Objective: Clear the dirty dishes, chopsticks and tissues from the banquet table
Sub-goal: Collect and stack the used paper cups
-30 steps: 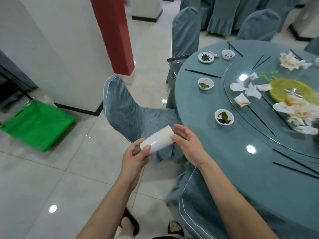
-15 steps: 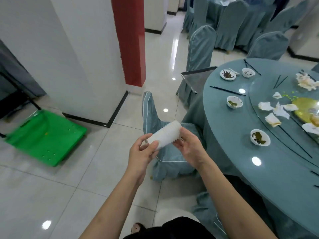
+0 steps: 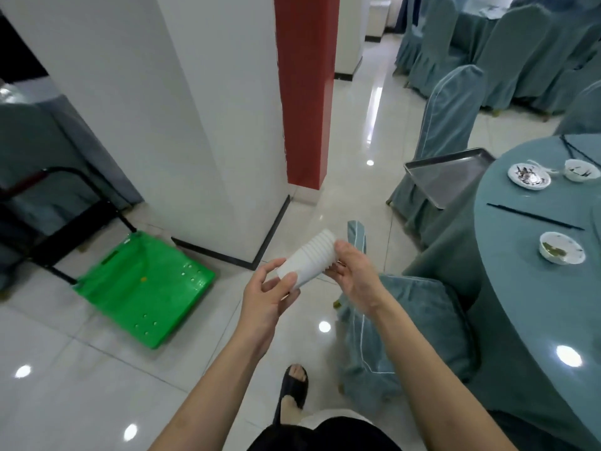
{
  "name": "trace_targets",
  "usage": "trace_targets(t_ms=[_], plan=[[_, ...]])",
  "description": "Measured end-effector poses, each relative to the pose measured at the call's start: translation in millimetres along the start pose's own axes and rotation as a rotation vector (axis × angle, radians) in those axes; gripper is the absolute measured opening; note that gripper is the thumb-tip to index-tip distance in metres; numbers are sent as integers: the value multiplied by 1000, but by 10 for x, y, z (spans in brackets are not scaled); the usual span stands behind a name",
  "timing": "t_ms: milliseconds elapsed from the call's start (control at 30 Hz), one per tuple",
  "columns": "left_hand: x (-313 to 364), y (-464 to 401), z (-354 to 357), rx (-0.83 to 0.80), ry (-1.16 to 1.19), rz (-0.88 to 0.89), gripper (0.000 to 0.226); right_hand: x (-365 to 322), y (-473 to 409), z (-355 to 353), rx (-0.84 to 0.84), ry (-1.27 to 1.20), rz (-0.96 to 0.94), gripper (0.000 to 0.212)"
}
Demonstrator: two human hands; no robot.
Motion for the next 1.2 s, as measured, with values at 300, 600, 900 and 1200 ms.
trace_targets(t_ms=[300,600,900,1200], plan=[[808,-1432,-487,22,-45,29,36,-390,-1588,139,-13,-36,-52,33],[1009,-2551,-343,-118,-108,-64,36,-666,-2284,-339,172,-3,-116,30],[1327,-4192,146,-394,-201,-151,36,-1180,-3148,-1088,436,-122,-281,50],[1752,-5609,506,-565,-257,-186,35,-1720,-3970,-1533,606,-192,-426,44]])
Point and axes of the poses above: each hand's wrist, its own y-axis away from the middle knuckle, its own z-axis out of the palm, x = y × z, the point moved 3 cm from there along -y, towards the middle knuckle, and after that the axes turned 15 degrees about -x, right-handed, at the moved point
